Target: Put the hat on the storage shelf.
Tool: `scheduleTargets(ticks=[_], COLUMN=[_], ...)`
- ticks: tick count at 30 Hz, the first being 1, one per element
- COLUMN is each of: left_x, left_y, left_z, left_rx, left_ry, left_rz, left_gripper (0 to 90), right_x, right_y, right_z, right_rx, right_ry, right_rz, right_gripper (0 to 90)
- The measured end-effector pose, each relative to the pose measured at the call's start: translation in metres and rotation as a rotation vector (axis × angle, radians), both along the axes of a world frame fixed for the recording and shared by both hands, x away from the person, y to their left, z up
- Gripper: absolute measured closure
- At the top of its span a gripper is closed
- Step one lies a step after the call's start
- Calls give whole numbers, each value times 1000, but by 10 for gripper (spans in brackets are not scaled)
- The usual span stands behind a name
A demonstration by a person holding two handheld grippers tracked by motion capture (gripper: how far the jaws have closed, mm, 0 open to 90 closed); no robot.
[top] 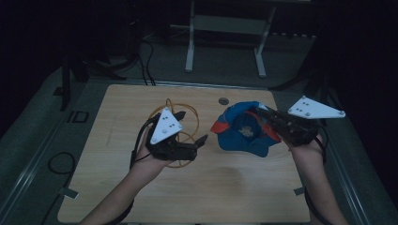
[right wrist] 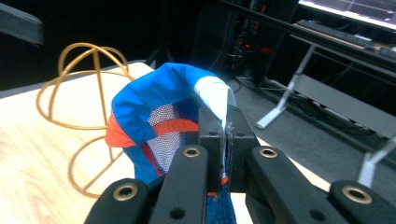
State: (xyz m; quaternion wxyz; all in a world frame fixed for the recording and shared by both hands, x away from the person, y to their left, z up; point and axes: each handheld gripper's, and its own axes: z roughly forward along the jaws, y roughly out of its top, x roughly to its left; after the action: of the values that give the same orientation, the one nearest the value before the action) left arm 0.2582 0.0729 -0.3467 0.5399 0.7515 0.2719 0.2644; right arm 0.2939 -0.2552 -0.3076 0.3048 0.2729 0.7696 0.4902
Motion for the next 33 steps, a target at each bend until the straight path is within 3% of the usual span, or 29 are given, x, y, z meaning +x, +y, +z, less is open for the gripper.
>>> scheduleTargets(ticks=[9,12,18,21,25,26,27,33], left_x=[17,21,33,39,44,45,45,45], left_y=[-40,-53,-72,-77,-79,-80,-80,-82], left_z=[4,6,10,10,8,7,7,8], left_rx=[24,14,39,67,63,60,60,53], left_ry=[3,-5,4,13,49,56,52,33], left_rz=[-70,-78,-60,-44,-51,-60,-57,-37], left_gripper=[147,148,213,301,433,532,532,844], right_x=[-5,-7,-13,-15,-16,-17,-17,-19], right_y=[5,6,9,8,7,6,6,7], right_z=[-2,-1,3,2,2,1,1,0], right_rx=[4,5,-1,2,4,4,4,3], right_ry=[3,-4,-15,-11,-12,-15,-15,-18], right_rz=[24,28,42,52,56,57,57,61], right_gripper=[879,879,879,879,879,879,879,879])
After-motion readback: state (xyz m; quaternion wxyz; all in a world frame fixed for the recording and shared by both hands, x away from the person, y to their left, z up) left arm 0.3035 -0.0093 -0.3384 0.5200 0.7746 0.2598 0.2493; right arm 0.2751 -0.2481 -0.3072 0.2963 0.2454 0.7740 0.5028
